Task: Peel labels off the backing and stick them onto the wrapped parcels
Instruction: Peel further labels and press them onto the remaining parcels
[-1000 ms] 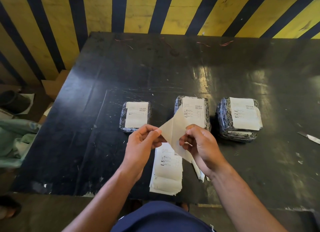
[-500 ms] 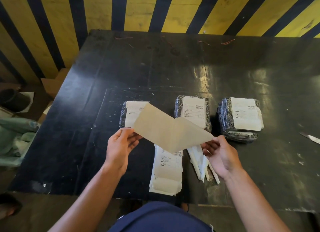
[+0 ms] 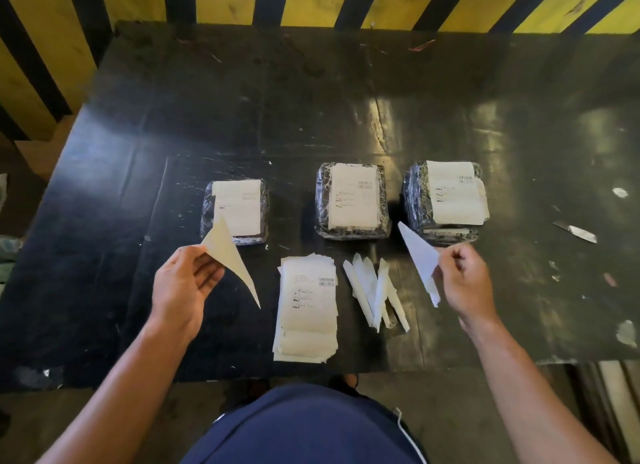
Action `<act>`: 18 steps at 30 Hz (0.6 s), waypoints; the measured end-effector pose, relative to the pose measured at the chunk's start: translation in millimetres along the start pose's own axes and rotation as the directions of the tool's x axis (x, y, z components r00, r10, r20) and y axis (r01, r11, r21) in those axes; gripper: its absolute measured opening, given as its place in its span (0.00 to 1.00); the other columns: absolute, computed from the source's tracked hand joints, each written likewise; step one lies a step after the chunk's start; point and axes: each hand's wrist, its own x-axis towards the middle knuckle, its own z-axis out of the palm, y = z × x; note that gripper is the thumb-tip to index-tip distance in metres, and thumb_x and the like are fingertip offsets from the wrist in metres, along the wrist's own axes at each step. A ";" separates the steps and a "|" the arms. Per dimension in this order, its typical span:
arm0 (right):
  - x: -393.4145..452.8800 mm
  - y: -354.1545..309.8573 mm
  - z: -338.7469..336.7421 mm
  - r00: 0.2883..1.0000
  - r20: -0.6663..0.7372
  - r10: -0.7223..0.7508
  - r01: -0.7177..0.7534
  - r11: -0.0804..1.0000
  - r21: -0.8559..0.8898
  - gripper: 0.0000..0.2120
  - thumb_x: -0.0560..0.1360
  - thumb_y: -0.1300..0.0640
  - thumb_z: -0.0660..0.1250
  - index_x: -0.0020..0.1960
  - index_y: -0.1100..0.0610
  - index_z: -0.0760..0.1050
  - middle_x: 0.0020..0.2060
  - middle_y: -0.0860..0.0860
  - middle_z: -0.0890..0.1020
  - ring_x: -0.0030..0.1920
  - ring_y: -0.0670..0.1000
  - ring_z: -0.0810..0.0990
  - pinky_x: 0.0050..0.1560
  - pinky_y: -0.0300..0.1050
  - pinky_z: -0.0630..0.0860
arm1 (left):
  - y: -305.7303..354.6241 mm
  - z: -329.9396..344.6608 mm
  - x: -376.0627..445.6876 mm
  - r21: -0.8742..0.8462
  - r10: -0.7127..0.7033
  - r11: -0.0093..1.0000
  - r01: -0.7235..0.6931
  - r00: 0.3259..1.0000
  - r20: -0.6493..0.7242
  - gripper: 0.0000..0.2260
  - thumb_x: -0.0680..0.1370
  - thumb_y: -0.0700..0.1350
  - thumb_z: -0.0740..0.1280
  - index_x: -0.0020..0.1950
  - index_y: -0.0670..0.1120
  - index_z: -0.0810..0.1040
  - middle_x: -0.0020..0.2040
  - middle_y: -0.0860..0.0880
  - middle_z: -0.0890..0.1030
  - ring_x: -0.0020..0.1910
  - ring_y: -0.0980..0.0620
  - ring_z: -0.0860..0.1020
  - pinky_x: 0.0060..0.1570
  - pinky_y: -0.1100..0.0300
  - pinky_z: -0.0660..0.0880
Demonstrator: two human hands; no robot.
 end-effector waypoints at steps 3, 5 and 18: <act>-4.2 18.5 22.2 0.998 0.057 0.014 -0.009 0.996 -0.089 0.05 0.80 0.61 0.67 0.46 0.59 0.75 0.42 0.51 0.84 0.41 0.50 0.83 0.40 0.44 0.78 | -9.4 6.8 -8.9 0.024 -0.028 0.999 0.027 1.000 0.013 0.08 0.86 0.42 0.63 0.49 0.46 0.79 0.51 0.47 0.85 0.53 0.48 0.84 0.54 0.55 0.79; -5.5 34.8 42.6 0.995 0.069 0.075 -0.068 0.993 -0.101 0.05 0.80 0.60 0.69 0.45 0.58 0.76 0.43 0.52 0.85 0.44 0.53 0.85 0.44 0.52 0.81 | -17.1 10.4 -13.4 0.038 -0.042 0.998 0.041 0.999 0.028 0.08 0.85 0.41 0.63 0.49 0.46 0.79 0.49 0.47 0.86 0.51 0.48 0.84 0.53 0.55 0.79; -4.0 84.7 106.6 0.967 -0.029 0.254 -0.254 0.941 -0.222 0.02 0.76 0.59 0.70 0.47 0.56 0.81 0.42 0.49 0.84 0.45 0.53 0.83 0.38 0.42 0.72 | -40.1 31.3 -30.3 0.091 -0.097 0.992 0.087 0.989 0.114 0.05 0.84 0.41 0.65 0.51 0.45 0.80 0.50 0.44 0.88 0.50 0.47 0.86 0.53 0.53 0.80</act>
